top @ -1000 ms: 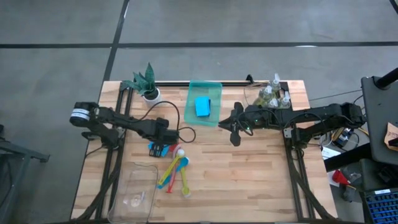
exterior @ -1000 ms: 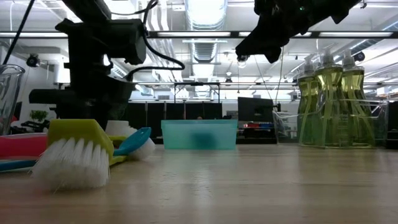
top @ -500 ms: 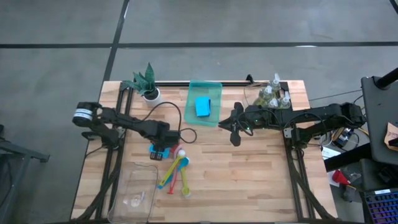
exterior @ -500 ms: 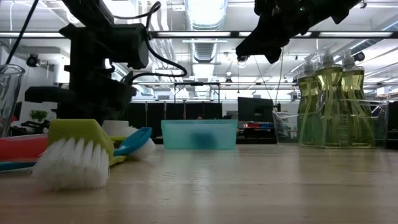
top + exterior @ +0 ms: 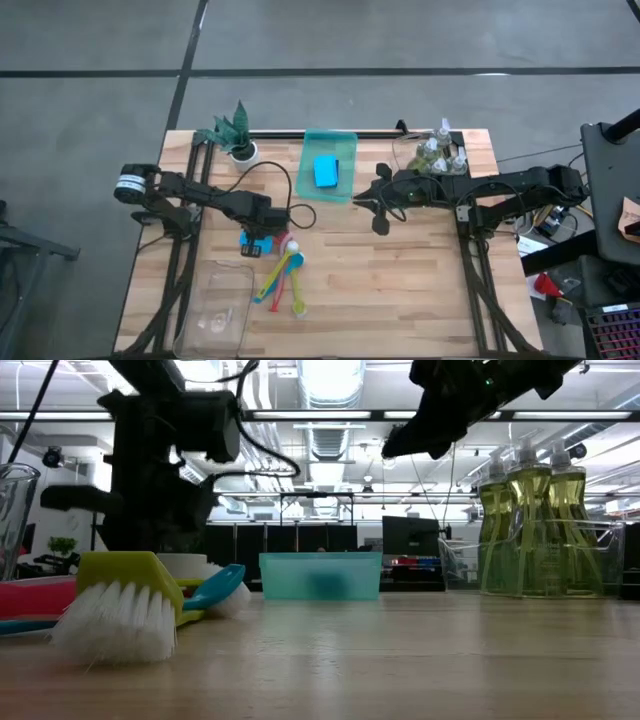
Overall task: Pick & Place Kitchen Sink Supplies
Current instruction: Put the blue sponge into the green bin
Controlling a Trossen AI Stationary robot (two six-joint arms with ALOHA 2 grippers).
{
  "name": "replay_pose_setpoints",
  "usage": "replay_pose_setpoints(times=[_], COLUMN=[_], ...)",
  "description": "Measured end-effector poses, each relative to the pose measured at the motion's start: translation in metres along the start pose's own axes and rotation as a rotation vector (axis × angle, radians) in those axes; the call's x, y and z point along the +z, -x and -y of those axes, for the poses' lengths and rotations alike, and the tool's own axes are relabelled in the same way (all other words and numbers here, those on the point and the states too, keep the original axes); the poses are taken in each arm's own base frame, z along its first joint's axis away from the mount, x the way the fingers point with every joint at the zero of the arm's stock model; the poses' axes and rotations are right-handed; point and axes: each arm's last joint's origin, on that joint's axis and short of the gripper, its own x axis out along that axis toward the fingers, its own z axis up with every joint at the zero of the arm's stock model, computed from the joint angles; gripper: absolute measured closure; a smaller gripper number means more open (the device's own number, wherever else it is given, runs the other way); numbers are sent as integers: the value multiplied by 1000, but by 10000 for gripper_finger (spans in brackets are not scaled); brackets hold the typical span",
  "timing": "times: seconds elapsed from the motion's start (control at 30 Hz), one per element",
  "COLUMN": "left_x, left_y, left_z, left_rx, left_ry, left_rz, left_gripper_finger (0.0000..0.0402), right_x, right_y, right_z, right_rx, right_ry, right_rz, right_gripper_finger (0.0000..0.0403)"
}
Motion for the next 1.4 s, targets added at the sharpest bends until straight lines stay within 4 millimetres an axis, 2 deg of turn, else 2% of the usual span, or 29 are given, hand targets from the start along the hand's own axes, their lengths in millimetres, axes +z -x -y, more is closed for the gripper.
replay_pose_setpoints(times=[0.17, 0.37, 0.47, 0.63, 0.77, 1.07, 1.23, 1.4], left_x=[4, 4, 3, 7, 15, 27, 30, 38], left_y=[24, 57, 74, 99, 115, 133, 135, 124], left_z=[-2, -9, -15, -31, -43, -87, -113, -134], left_rx=[6, 36, 75, 167, 173, 177, 188, 123], left_ry=[33, 78, 107, 228, 364, 697, 836, 900], left_rz=[53, 133, 190, 320, 447, 757, 869, 911], left_gripper_finger=[401, 401, 401, 402, 402, 401, 401, 401], right_x=[10, 23, 20, -3, -25, -65, -90, -106], right_y=[12, 53, 69, 86, 94, 98, 91, 87], right_z=[1, 1, 2, 2, 0, 3, 2, 0], right_rx=[42, 127, 136, 207, 279, 246, 283, 320], right_ry=[40, 84, 103, 146, 150, 98, 138, 138], right_rz=[82, 213, 255, 281, 290, 268, 220, 271], right_gripper_finger=[351, 351, 351, 351, 351, 351, 351, 351])
